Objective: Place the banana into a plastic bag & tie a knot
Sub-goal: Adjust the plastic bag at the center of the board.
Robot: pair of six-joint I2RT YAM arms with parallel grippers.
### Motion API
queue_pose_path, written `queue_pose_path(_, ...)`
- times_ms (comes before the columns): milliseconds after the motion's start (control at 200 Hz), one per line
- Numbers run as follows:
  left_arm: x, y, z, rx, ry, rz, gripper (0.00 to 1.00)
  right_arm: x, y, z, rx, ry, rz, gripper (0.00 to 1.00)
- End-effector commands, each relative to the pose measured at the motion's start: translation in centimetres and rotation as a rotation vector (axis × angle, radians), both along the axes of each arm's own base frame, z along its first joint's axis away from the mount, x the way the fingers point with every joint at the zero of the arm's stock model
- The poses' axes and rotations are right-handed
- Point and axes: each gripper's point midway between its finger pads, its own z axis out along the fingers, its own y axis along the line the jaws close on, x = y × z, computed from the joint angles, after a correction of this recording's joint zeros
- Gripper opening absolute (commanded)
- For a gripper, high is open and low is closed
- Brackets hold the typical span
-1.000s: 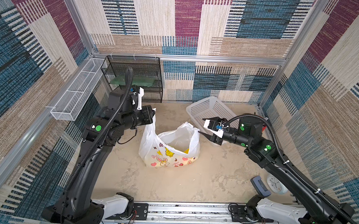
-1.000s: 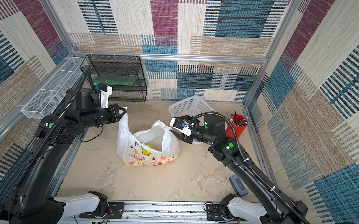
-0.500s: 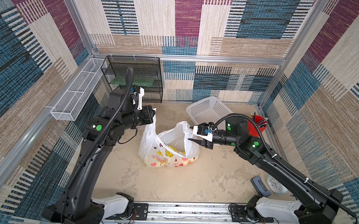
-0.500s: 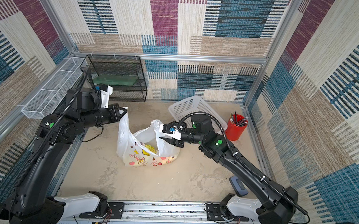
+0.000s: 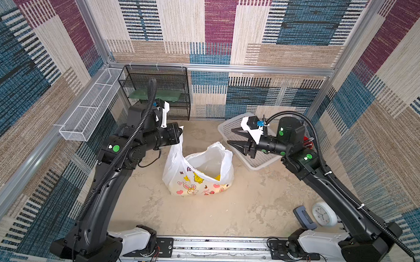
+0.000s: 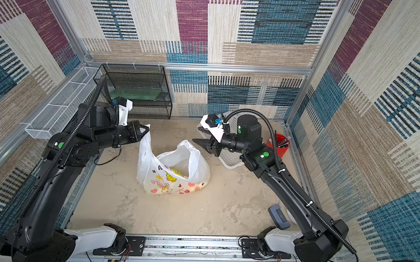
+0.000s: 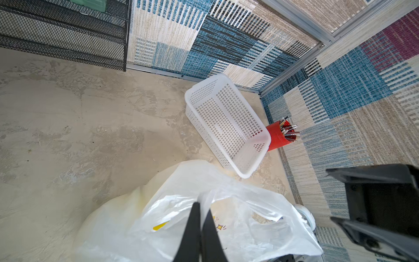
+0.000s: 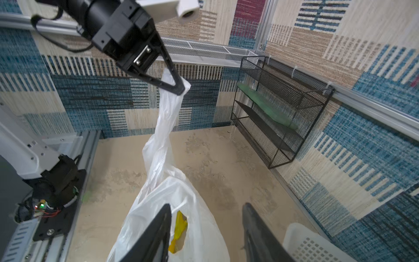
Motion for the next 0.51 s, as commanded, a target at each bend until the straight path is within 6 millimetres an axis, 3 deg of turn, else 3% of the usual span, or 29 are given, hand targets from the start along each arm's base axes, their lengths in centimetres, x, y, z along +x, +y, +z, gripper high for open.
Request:
queue_pose_path(0, 0.1, 0.0, 0.5, 0.021, -0.03, -0.021, 0.0, -1.6, 0.2, 0.4, 0.079, 0.267, 0.108, 0.53)
queue_pose_path(280, 0.2, -0.2, 0.3, 0.022, -0.022, -0.028, 0.0, -2.4, 1.4, -5.1, 0.024, 0.77, 0.233, 0.5)
queue_pose_path(501, 0.2, -0.2, 0.2, 0.023, -0.021, -0.028, 0.0, -2.2, 2.4, -4.8, 0.023, 0.789, 0.234, 0.52)
